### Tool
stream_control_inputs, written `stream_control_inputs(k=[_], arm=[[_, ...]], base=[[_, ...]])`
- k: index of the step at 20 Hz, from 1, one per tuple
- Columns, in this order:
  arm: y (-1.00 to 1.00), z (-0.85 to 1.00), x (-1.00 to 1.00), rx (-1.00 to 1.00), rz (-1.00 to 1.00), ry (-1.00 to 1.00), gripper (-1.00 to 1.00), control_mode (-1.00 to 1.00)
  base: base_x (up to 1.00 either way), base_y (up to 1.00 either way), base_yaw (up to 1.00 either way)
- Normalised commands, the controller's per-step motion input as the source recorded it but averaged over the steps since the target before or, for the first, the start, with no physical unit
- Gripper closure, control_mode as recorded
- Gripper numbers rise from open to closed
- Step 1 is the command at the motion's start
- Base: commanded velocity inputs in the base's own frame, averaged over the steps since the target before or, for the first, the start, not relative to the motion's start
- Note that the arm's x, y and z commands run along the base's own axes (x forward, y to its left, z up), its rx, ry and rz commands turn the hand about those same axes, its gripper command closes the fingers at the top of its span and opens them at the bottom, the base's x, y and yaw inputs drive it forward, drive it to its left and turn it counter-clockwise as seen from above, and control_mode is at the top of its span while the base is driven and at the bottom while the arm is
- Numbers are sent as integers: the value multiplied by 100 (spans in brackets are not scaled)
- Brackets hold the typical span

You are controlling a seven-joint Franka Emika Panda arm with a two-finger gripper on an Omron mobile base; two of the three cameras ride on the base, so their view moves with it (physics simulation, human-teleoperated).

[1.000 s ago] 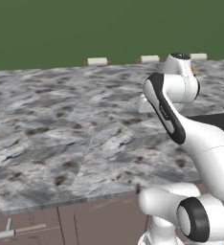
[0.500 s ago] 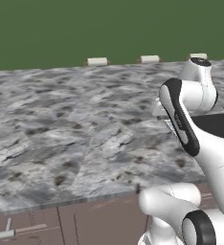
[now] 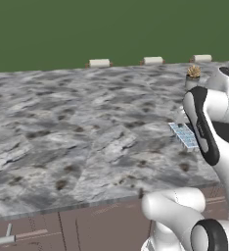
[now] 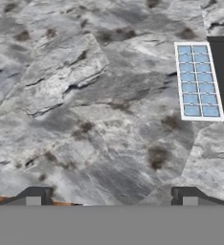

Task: The ice cube tray has been filled with water. Take the tray and place it in the freezer to make ice. Close the freezer door after placing the tray.

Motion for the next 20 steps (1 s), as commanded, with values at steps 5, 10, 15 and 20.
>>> stream_control_inputs(k=[5,10,15,20], arm=[[-40,-12,0,0,0,0,-100,-100],[-35,-18,0,0,0,0,-100,-100],[-39,-42,-1,2,-12,0,-100,-100],[-36,-24,0,23,-24,0,-100,-100]], base=[[0,0,0],[0,0,0],[0,0,0],[0,0,0]])
